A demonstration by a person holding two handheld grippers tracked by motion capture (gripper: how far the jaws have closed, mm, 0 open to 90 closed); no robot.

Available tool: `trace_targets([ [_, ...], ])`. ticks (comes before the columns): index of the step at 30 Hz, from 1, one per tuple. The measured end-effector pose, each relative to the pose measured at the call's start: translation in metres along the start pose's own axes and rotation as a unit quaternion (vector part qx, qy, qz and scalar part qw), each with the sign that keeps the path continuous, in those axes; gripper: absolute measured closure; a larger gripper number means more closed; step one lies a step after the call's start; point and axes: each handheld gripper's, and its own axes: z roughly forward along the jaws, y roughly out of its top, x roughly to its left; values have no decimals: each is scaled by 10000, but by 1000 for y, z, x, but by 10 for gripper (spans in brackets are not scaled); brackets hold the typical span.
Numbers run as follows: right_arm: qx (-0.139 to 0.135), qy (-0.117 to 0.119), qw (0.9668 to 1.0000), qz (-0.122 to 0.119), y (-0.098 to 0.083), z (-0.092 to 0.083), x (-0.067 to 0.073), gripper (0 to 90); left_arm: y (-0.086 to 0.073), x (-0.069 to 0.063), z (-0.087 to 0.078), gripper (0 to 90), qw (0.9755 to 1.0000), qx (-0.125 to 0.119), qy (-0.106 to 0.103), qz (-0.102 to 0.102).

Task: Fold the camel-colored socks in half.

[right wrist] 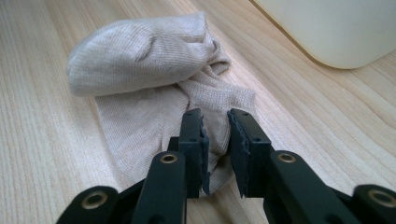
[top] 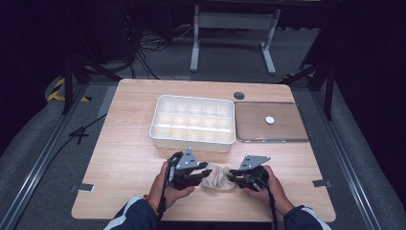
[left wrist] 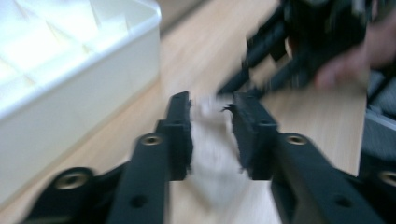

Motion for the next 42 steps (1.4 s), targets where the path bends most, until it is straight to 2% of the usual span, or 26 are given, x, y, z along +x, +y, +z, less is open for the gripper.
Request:
trace_targets([
  [1, 0, 0, 10000, 0, 0, 0, 0, 761, 0, 0, 0, 803, 10000, 0, 0, 0],
  [3, 13, -6, 10000, 7, 0, 0, 0, 763, -11, 3, 10, 826, 9997, 125, -181, -55],
  [4, 14, -8, 10000, 10, 0, 0, 0, 764, -13, 2, 17, 843, 9994, 189, -292, -28],
  [6, 7, -22, 10000, -19, 0, 0, 1, 769, -14, -3, 27, 856, 9989, 335, -316, 90],
  [8, 4, -24, 10000, -30, 0, 0, 1, 771, -13, -6, 35, 856, 9988, 300, -381, 121],
  [11, -4, 2, 10000, -19, 0, 0, 1, 772, -11, -10, 42, 855, 9990, 242, -345, 155],
  [13, 7, -33, 10000, -29, 0, 0, 2, 774, -11, -13, 49, 848, 9988, 278, -384, 150],
  [14, 10, -43, 10000, -60, 0, 0, 2, 772, -12, -14, 52, 841, 9986, 378, -311, 215],
  [15, 10, -43, 10000, -60, 0, 0, 2, 772, -12, -14, 52, 838, 9986, 378, -311, 215],
  [17, 54, -165, 9998, -107, 2, -1, 3, 730, -15, -15, 56, 838, 9989, 296, -310, 165],
  [18, 2, -254, 9996, -118, 3, -4, 3, 750, -15, -14, 55, 838, 9990, 302, -310, 146],
  [20, -432, -180, 9989, 14, 10, -16, 4, 777, -16, -14, 56, 836, 9990, 275, -332, 116],
  [22, -755, -84, 9971, -83, 17, -25, 10, 788, -16, -13, 56, 833, 9990, 261, -348, 117],
  [25, -946, 49, 9951, -270, 26, -26, 24, 793, -17, -13, 56, 831, 9992, 233, -325, 81],
  [28, -783, 92, 9957, -486, 30, -16, 34, 789, -18, -13, 55, 817, 9991, 255, -331, 73],
  [30, -575, 44, 9966, -591, 29, -7, 36, 776, -18, -12, 54, 769, 9992, 229, -330, 81],
  [32, -471, 20, 9975, -535, 26, -3, 32, 776, -17, -11, 51, 692, 9992, 242, -290, 95],
  [33, -389, 51, 9982, -457, 24, -1, 30, 777, -18, -8, 47, 668, 9994, 196, -272, -23],
  [34, -280, 69, 9987, -429, 21, 2, 28, 777, -18, -5, 43, 648, 9996, 185, -213, -25],
  [36, -137, 45, 9986, -514, 16, 7, 26, 780, -18, -1, 36, 589, 9998, 106, -88, -162],
  [39, -146, 54, 9985, -518, 14, 7, 25, 782, -19, 4, 27, 499, 9994, 143, 129, -290],
  [42, -126, 32, 9987, -491, 13, 8, 26, 785, -24, 7, 25, 462, 9988, 171, 204, -406],
])
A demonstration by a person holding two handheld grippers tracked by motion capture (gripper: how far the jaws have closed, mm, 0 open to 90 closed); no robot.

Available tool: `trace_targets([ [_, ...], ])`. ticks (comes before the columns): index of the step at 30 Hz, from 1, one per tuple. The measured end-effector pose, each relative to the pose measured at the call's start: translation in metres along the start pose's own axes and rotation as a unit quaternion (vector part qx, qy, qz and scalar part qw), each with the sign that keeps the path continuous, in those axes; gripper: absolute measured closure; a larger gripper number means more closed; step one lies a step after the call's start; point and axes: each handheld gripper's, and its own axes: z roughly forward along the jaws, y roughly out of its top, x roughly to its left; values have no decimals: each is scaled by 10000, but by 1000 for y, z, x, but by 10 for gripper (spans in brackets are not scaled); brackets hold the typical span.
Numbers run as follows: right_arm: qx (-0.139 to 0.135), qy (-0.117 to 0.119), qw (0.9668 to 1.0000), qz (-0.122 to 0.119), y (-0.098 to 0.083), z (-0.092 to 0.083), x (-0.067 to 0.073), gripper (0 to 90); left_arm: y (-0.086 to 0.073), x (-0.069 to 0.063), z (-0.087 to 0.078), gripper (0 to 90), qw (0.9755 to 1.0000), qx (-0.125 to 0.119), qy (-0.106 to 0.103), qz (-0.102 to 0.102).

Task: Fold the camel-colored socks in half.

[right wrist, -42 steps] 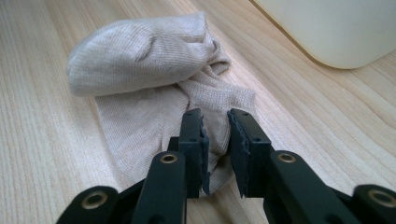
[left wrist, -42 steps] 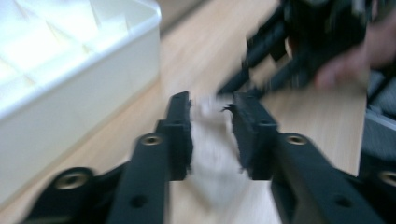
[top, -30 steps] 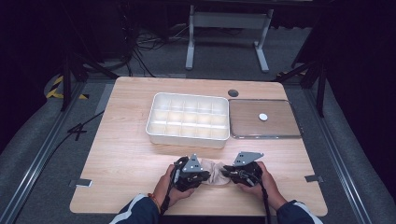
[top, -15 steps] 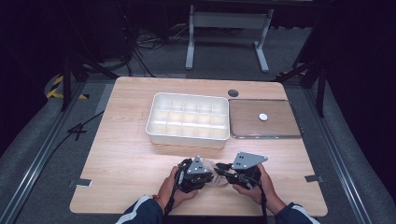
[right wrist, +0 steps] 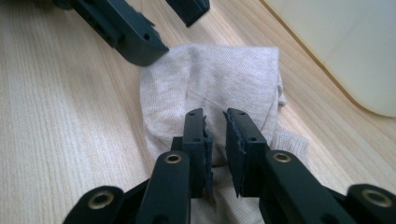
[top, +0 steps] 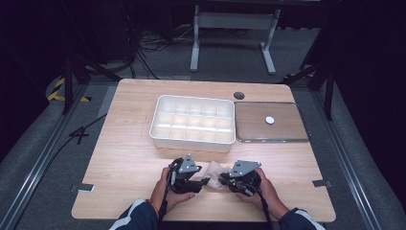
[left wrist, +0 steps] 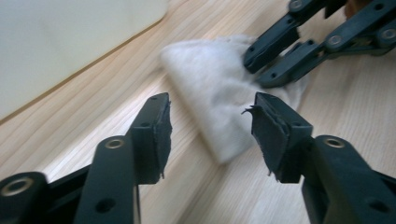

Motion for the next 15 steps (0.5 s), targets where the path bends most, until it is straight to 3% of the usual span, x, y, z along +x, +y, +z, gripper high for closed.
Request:
trace_targets([
  [5, -18, 11, 10000, 8, -1, 0, 0, 785, -2, 1, 10, 447, 9999, 134, -49, -48],
  [8, -1, -31, 10000, -65, 0, 0, 1, 783, -3, -1, 16, 524, 9997, 248, -76, -9],
  [11, 45, -42, 9999, -85, 1, -1, 1, 755, -3, 2, 17, 616, 9993, 240, -269, -6],
  [15, 184, -111, 9997, -124, -1, -11, -1, 737, -4, 1, 17, 671, 9993, 243, -299, 36],
])
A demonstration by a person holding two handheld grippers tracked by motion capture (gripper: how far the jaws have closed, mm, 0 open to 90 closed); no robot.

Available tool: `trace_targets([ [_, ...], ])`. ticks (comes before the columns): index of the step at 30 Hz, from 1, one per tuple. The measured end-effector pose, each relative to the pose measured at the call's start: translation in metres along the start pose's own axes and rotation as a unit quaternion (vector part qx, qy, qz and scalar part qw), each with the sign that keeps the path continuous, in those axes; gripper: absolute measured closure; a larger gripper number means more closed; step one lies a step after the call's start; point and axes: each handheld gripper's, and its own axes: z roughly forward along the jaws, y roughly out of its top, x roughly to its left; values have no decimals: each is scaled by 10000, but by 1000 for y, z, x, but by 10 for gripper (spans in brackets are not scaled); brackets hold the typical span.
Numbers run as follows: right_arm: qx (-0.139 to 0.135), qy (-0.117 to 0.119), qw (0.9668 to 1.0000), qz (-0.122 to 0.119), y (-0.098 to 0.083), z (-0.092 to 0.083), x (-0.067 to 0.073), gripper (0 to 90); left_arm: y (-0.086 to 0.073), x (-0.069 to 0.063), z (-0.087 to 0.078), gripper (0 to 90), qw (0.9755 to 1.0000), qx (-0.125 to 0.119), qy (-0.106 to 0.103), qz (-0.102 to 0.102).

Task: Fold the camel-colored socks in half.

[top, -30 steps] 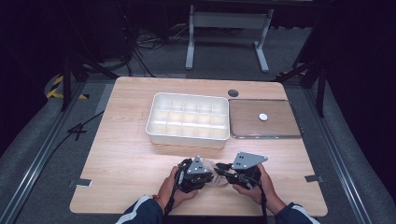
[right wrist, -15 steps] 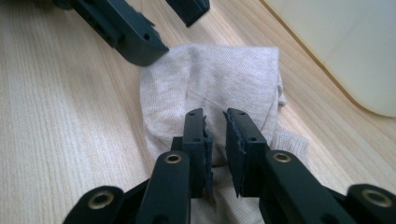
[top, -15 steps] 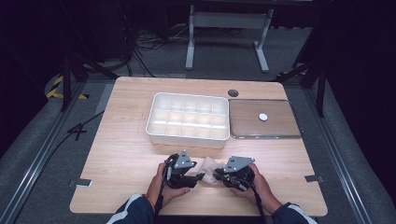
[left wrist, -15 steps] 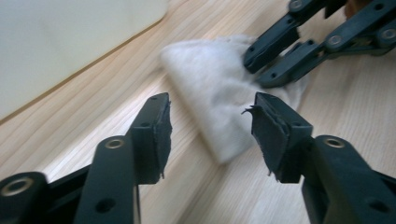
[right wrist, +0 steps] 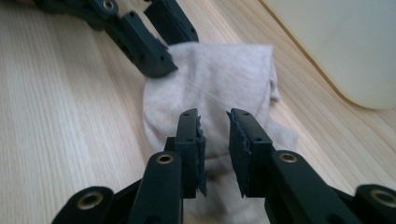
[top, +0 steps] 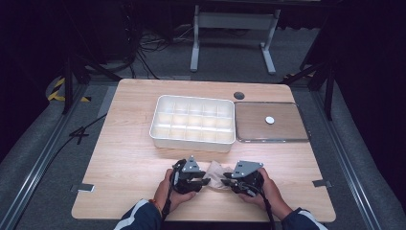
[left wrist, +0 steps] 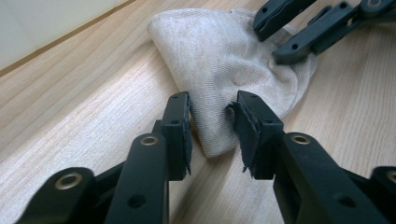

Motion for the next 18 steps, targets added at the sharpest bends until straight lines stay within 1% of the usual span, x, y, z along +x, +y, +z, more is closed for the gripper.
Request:
trace_targets([
  [2, 37, -36, 10000, 11, -2, -5, -2, 731, 0, 0, 0, 673, 10000, -9, -11, -39],
  [4, -10, -132, 9998, 113, -2, -11, -5, 738, 0, 1, 1, 674, 10000, -26, -43, -82],
  [8, -438, -249, 9986, 164, 7, -21, -3, 745, 0, 1, 1, 671, 10000, -24, -34, -73],
  [9, -438, -249, 9986, 164, 7, -21, -3, 745, 0, 1, 1, 670, 10000, -24, -34, -73],
  [10, -542, -232, 9981, 154, 9, -21, -1, 743, -1, 1, 1, 670, 9999, -46, -39, -91],
  [11, -589, -214, 9980, 39, 12, -18, 4, 740, -1, 1, 1, 670, 9999, -46, -40, -91],
  [13, -550, -173, 9983, 33, 14, -15, 6, 739, 0, 1, 0, 670, 10000, -19, -24, -48],
  [15, -328, -134, 9993, -88, 13, -6, 9, 738, 0, 1, 0, 664, 10000, -6, -17, -11],
  [16, -228, -173, 9995, -161, 12, -3, 10, 734, 0, 1, 0, 654, 10000, -14, -3, -56],
  [17, -109, -227, 9994, -225, 10, 1, 10, 726, 0, 2, 0, 629, 9999, -21, 66, -74],
  [18, -24, -233, 9995, -214, 7, 5, 9, 729, 0, 3, 0, 555, 9998, -5, 143, -110],
])
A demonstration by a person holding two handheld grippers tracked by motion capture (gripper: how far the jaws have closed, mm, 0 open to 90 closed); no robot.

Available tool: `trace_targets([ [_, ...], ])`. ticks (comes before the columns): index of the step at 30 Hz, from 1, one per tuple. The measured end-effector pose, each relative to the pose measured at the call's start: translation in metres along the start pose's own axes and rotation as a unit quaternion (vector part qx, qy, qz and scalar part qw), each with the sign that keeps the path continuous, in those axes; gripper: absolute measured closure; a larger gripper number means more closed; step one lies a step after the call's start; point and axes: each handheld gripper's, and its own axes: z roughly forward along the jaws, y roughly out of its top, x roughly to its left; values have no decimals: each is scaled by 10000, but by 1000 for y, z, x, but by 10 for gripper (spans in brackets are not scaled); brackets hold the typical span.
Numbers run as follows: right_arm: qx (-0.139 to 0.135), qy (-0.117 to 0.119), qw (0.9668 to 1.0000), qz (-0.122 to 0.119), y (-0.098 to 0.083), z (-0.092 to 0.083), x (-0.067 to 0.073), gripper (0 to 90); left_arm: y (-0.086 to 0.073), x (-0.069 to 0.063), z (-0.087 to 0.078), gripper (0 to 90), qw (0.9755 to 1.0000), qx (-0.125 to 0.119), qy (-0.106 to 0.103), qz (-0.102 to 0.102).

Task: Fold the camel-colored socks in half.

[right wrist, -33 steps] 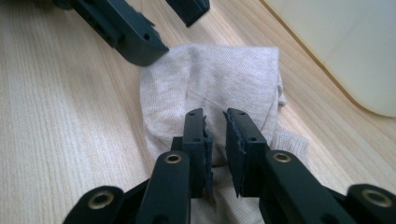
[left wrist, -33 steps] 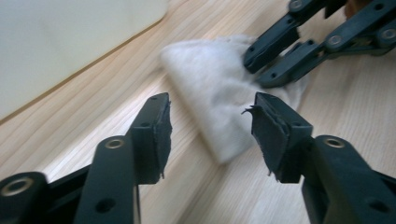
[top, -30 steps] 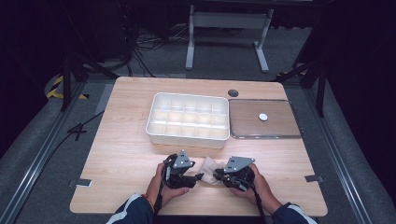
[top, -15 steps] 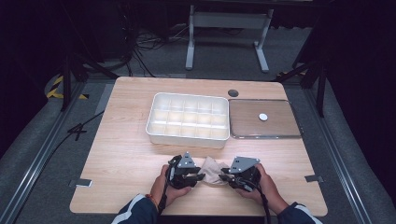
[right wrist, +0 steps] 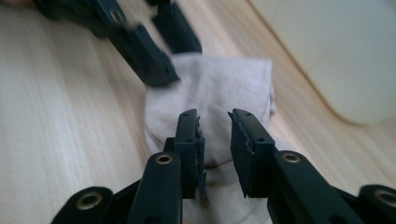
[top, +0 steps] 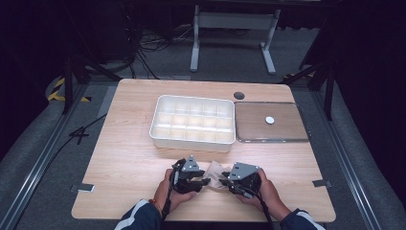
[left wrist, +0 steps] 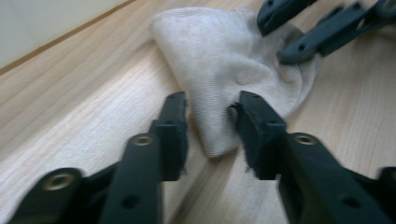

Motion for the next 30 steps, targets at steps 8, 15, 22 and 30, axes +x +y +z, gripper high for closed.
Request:
trace_targets([
  [8, -18, 67, 9999, 109, -4, 5, -2, 740, 3, -2, 3, 420, 9999, 2, 75, -117],
  [15, -153, 12, 9998, 99, 0, -1, 0, 788, 3, -2, 3, 568, 9999, 48, -156, 9],
  [22, 40, 0, 10000, 14, 1, 6, 2, 858, 3, -2, 3, 656, 9995, 54, -296, -38],
  [30, 147, -37, 9999, -7, 4, 10, 2, 867, 4, -7, 2, 804, 9998, -144, -93, -31],
])
